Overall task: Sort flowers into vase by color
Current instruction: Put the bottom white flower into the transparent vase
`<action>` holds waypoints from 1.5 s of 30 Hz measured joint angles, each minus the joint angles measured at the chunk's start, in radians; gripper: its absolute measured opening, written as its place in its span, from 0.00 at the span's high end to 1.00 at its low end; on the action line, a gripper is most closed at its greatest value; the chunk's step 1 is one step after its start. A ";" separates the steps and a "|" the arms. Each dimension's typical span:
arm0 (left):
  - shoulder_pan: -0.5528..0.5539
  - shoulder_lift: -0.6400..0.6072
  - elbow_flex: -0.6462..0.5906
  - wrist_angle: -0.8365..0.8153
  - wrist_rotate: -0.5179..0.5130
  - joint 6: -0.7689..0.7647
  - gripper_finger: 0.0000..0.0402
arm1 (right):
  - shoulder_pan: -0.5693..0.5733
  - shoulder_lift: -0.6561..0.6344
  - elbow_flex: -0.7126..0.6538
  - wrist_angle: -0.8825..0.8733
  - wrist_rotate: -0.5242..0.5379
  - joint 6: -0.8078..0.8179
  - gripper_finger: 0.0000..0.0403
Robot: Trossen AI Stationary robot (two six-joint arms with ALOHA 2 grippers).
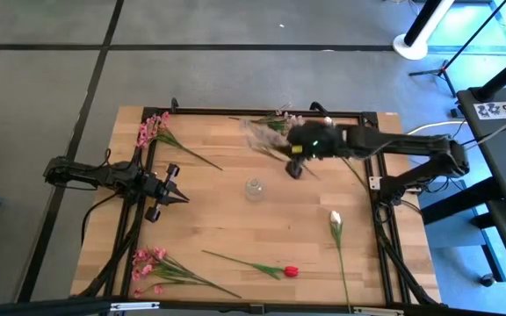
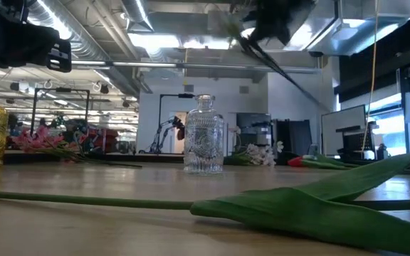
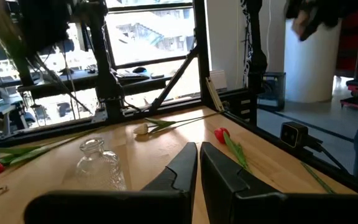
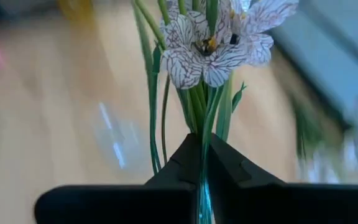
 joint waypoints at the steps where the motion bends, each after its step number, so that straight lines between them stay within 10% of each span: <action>1: 0.000 0.000 0.000 0.000 0.000 0.000 0.95 | 0.000 -0.011 0.000 0.082 -0.020 0.001 0.98; 9: 0.000 0.000 0.000 0.000 0.000 0.000 0.95 | 0.093 -0.016 -0.060 0.680 -0.070 -0.033 0.98; 20: 0.000 0.000 0.000 0.000 0.000 0.000 0.95 | 0.138 0.093 -0.187 0.991 0.066 -0.077 0.99; 45: 0.000 0.000 0.000 0.000 0.000 0.000 0.95 | 0.138 0.155 -0.219 0.749 -0.012 -0.027 0.79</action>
